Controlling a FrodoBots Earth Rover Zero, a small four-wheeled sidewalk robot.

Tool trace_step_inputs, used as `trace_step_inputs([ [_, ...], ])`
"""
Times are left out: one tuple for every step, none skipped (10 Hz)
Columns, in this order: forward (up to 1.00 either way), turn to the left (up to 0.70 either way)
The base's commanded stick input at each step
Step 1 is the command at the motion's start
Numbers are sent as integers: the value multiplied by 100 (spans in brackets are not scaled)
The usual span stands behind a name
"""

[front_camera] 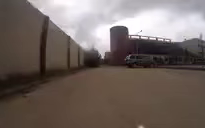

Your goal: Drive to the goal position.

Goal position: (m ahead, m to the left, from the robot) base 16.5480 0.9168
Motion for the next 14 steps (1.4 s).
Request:
trace_step_inputs([
  [100, -24],
  [100, 0],
  [100, 0],
  [100, 0],
  [100, 0],
  [100, 0],
  [100, 0],
  [100, 0],
  [100, 0],
  [100, 0],
  [100, 0],
  [100, 0],
  [100, 0],
  [100, 0],
])
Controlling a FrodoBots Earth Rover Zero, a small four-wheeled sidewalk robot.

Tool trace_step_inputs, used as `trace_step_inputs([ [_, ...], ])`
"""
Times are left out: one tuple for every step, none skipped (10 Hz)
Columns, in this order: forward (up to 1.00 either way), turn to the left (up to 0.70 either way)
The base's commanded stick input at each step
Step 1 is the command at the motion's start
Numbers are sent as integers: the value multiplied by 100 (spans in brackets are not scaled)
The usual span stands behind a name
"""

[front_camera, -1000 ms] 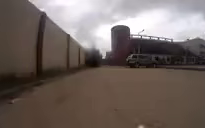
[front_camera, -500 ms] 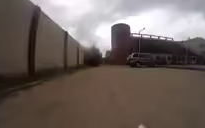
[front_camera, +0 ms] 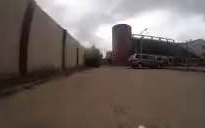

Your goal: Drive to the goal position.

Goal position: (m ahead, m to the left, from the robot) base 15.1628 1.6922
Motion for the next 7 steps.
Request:
trace_step_inputs([
  [100, -11],
  [100, -27],
  [100, -27],
  [100, -13],
  [100, 0],
  [100, 0],
  [100, 0],
])
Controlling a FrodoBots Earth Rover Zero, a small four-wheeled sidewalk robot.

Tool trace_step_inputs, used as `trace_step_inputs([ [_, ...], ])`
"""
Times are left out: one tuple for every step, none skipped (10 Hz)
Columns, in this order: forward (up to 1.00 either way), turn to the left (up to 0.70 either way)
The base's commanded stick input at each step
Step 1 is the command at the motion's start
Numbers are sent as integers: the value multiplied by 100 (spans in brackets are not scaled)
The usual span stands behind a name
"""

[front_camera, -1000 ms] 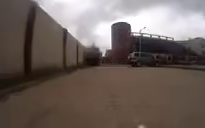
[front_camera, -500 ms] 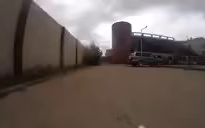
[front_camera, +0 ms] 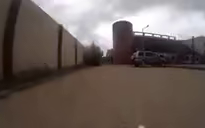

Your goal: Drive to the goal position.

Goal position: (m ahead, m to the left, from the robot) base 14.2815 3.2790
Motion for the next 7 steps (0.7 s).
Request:
trace_step_inputs([
  [100, 0],
  [100, 0],
  [100, 0],
  [100, -11],
  [100, -25],
  [100, -5],
  [100, 0],
])
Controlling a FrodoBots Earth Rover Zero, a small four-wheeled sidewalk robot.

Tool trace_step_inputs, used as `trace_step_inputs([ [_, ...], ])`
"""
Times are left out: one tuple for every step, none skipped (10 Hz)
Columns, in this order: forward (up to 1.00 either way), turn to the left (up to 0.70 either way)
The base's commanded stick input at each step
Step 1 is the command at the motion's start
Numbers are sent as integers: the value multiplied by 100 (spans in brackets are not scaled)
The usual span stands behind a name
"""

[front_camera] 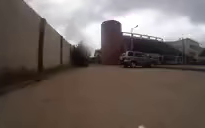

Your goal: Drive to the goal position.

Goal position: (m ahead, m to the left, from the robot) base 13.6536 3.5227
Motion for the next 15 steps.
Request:
trace_step_inputs([
  [100, 0],
  [100, 0],
  [100, 0],
  [100, 0],
  [100, 0],
  [100, 20],
  [100, 16],
  [100, 0],
  [100, 0],
  [100, 0],
  [100, 0],
  [100, 0],
  [100, 0],
  [100, 0],
  [100, 0],
])
